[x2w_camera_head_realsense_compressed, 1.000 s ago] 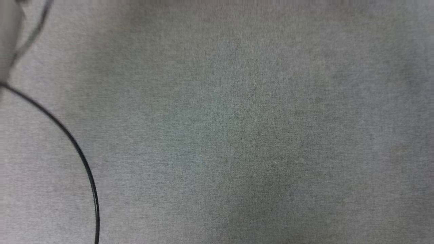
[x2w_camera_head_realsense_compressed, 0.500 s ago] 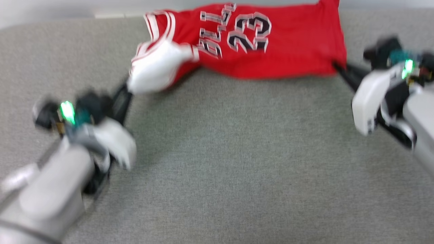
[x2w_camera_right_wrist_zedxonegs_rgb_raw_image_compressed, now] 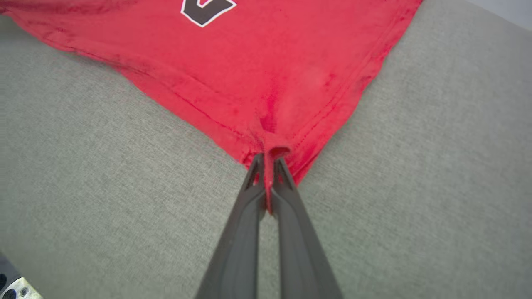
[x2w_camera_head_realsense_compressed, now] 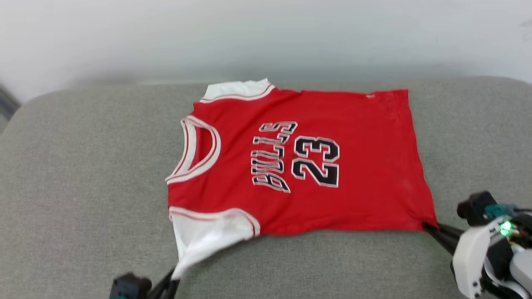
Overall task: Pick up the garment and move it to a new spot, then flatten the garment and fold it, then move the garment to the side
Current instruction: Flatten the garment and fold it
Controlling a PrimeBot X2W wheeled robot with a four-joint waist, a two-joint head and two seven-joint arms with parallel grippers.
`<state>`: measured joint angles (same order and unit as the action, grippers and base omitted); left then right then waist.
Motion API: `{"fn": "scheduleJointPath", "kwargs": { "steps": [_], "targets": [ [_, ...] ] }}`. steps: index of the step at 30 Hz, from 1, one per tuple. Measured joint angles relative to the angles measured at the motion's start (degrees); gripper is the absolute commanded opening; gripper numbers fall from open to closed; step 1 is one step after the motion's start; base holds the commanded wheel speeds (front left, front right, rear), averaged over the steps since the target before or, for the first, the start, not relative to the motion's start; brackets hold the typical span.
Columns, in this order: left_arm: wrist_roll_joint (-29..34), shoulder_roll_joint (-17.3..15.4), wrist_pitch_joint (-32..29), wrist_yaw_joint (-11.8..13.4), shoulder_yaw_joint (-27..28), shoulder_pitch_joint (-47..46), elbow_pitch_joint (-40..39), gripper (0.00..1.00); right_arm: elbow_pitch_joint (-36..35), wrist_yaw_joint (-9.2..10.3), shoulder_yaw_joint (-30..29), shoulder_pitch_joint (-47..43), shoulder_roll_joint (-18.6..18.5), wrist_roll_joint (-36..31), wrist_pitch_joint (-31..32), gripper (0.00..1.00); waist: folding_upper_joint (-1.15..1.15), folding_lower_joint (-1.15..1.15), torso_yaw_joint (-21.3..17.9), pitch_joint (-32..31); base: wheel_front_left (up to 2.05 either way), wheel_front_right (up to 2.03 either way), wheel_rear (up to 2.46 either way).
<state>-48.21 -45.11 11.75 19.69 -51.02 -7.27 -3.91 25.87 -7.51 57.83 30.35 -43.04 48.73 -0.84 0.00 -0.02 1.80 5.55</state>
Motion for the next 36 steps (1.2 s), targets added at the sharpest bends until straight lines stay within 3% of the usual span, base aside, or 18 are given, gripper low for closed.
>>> {"fn": "scheduleJointPath", "kwargs": {
  "steps": [7, 18, 26, 36],
  "targets": [
    [-2.54, -0.14, -0.74, 1.56, -2.88, 8.03, -2.7, 0.0, -5.04, 0.0, -4.91, -10.21, -3.47, 0.78, 1.59, 0.0, 0.0, 0.0, -0.05, -3.7, 0.0, 0.0, 0.0],
    [-5.52, -1.14, -3.41, 0.56, -5.71, 13.21, -3.26, 0.0, -11.56, 0.0, -13.68, -23.97, -5.28, -1.16, 7.06, 0.0, 0.0, 0.01, 0.48, -5.16, 0.0, 0.0, 0.0],
    [-1.71, -2.02, -4.72, -2.43, -4.02, 3.99, -1.8, 0.0, -16.45, 0.0, -21.9, -24.99, -3.14, -4.44, 10.59, 0.0, 0.0, 0.01, 0.64, -3.2, 0.0, 0.0, 0.0],
    [4.34, -1.45, -7.6, -8.31, -2.23, -12.25, 2.75, 0.0, -20.78, 0.0, -30.73, -22.3, 0.02, -7.61, 14.73, 0.0, 0.0, 0.02, -0.33, 0.66, 0.0, 0.0, 0.0]
  ]
}}
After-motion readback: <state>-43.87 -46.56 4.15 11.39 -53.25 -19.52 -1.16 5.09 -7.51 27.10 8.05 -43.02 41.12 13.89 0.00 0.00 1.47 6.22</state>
